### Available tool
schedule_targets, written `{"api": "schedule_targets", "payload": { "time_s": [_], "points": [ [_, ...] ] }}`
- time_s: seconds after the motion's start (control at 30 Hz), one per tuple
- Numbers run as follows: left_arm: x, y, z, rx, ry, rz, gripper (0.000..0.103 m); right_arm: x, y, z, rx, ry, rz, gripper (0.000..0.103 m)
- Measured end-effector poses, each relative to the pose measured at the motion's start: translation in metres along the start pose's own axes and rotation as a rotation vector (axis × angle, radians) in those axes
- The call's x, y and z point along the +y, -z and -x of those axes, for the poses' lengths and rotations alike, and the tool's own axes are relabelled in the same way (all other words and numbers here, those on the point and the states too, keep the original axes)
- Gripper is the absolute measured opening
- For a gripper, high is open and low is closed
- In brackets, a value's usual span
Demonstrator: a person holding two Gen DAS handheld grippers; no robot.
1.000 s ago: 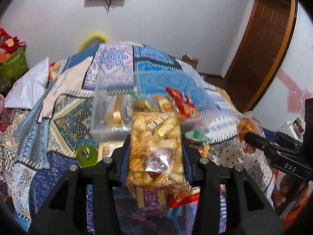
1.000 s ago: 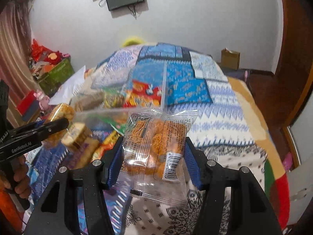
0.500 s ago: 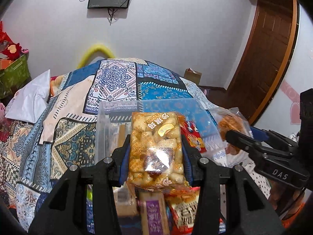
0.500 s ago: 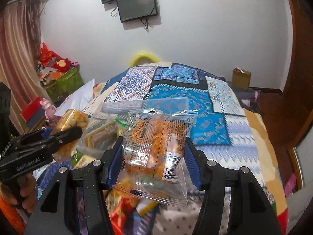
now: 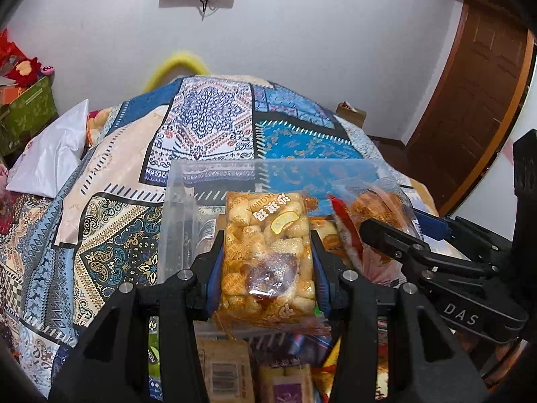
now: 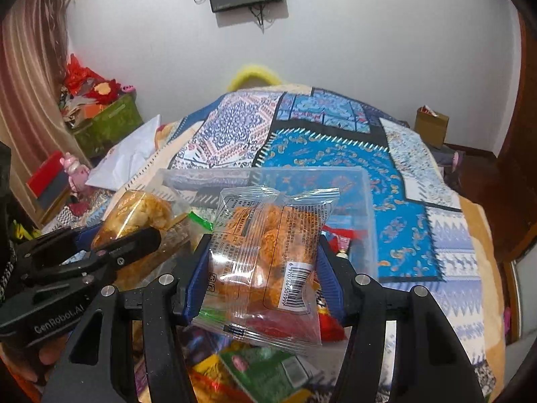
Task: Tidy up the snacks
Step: 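Drop the puffed snack bag in the box with the left tool while the right drops the cookie pack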
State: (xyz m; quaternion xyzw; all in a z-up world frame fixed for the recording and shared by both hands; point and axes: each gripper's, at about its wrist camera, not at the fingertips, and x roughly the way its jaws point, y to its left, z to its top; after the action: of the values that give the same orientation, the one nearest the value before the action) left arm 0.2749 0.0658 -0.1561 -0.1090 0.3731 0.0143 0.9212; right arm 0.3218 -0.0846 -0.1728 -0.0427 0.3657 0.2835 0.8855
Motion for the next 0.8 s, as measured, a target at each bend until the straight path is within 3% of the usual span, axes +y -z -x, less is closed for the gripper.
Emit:
{"api": "schedule_targets", "payload": {
  "time_s": [0.27,0.47,0.8],
  "points": [
    [0.000,-0.002,-0.008,-0.017,-0.033,-0.037,0.045,0.001,0.001,-0.018,0.057,-0.017,0.017,0.057],
    [0.000,-0.002,-0.004,-0.002,-0.027,-0.028,0.054,-0.005,0.001,-0.016,0.093,-0.020,-0.003,0.058],
    [-0.002,-0.003,0.044,-0.054,-0.013,-0.039,0.055,0.000,-0.001,0.026,0.031,0.003,0.027,0.063]
  ]
}}
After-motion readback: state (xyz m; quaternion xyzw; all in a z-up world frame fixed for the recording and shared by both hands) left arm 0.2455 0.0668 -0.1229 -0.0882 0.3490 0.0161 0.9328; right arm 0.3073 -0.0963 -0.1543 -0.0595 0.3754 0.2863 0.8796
